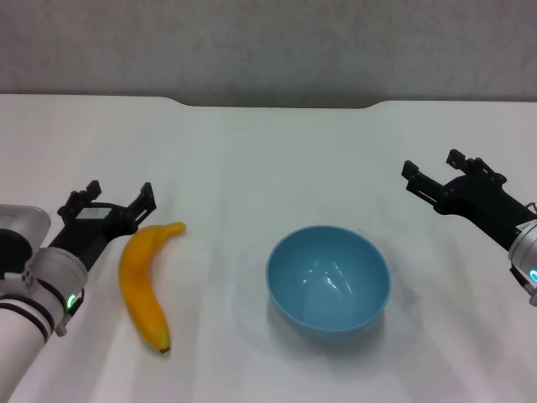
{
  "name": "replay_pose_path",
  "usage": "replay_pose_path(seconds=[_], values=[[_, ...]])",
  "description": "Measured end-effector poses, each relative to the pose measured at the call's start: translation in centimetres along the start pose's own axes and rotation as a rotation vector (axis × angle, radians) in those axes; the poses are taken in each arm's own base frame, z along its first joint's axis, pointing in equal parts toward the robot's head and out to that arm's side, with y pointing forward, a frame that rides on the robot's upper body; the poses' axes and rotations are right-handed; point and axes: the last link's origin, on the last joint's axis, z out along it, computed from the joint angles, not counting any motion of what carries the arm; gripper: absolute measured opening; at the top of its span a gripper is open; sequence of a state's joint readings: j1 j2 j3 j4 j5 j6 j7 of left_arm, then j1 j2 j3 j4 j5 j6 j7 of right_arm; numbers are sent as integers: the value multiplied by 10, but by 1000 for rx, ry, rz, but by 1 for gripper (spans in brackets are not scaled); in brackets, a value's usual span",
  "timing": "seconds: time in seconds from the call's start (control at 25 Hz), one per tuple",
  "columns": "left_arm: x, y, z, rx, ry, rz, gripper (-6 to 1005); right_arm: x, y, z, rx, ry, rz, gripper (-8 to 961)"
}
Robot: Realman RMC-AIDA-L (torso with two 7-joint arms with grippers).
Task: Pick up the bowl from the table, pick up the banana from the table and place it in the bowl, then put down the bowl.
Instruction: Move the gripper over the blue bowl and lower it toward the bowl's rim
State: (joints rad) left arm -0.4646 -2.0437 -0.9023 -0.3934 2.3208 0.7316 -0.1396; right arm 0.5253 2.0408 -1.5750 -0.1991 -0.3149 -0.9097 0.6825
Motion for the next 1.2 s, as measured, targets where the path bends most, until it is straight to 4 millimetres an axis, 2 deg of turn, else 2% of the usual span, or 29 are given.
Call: replay_pose_path(seconds=[0.4, 0.8, 1.0, 1.2], values=[[5, 1, -7, -11, 76, 17, 895, 0, 4, 0, -22, -4, -12, 896], [-1, -3, -7, -2, 30, 24, 893, 1, 5, 0, -41, 15, 24, 893], [-2, -6, -9, 3, 27, 25, 893, -9, 11, 9, -94, 31, 39, 892], [-8, -11, -12, 17, -1, 29, 894, -16, 31, 26, -167, 121, 34, 891]])
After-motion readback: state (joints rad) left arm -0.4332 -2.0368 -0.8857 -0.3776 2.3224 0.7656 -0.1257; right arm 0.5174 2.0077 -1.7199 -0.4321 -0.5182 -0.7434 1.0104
